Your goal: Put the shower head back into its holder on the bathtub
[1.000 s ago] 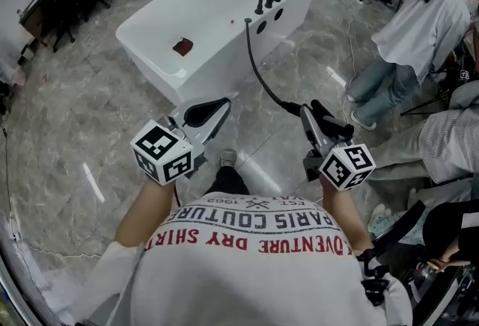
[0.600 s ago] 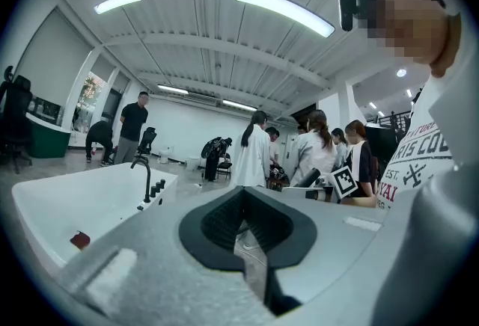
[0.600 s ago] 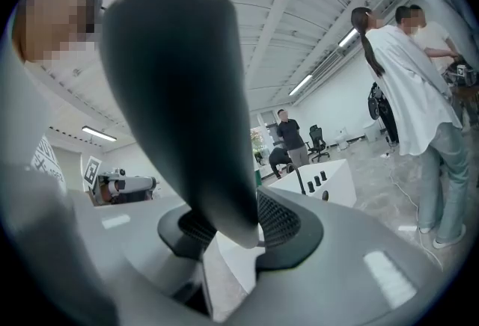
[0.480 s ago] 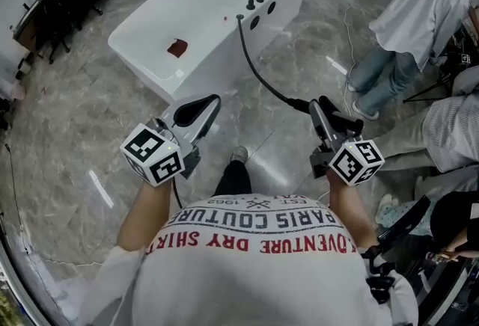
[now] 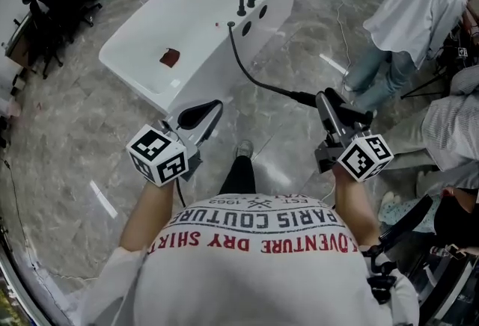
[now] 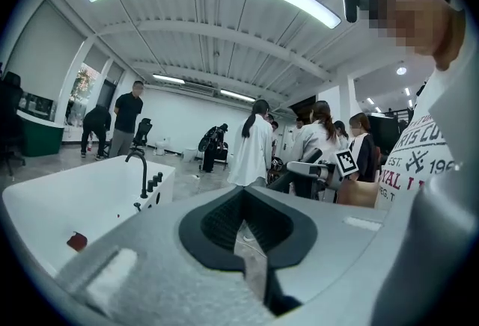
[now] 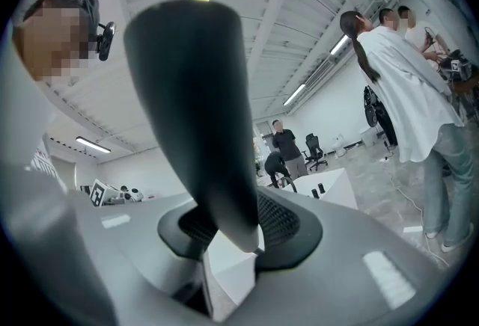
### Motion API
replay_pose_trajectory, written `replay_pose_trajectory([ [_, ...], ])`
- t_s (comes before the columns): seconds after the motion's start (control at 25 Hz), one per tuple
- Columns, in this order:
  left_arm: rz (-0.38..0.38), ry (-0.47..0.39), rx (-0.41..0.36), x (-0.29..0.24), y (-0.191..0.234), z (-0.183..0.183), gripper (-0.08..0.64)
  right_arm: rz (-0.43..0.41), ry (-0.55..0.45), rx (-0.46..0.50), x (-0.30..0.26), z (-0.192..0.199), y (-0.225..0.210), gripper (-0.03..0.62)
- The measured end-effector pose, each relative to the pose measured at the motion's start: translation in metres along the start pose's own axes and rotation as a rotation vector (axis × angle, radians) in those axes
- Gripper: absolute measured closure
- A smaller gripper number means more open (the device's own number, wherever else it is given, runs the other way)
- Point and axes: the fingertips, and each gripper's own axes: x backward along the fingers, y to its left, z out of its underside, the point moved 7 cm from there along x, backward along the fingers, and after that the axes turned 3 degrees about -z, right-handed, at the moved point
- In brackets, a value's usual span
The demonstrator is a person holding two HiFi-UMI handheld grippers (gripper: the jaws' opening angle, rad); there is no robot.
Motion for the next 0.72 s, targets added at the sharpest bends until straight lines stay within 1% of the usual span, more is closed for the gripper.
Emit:
replay_pose_trajectory([
  [0.2,0.038,0.095,0.029,-0.037,0.028,0.016,0.558,0.018,-0.008,-0.020,-0.019,-0.007,-0.016,0.462],
  [0.32,0.079,0.117,0.057,-0.061,0.051,0.018,0.558,0.029,-0.003,-0.039,-0.042,-0.011,-0.031,0.463],
  [0.48,0.094,0.170,0.042,-0.099,0.086,0.011,0.558,0.050,-0.006,-0.078,-0.082,-0.019,-0.056,0.463],
  [0.6,0.113,0.194,0.036,-0.123,0.110,0.007,0.557,0.052,-0.007,-0.081,-0.116,-0.027,-0.074,0.465],
  [0.72,0.117,0.210,0.045,-0.147,0.144,0.003,0.558,0.051,-0.023,-0.102,-0.150,-0.037,-0.094,0.466],
])
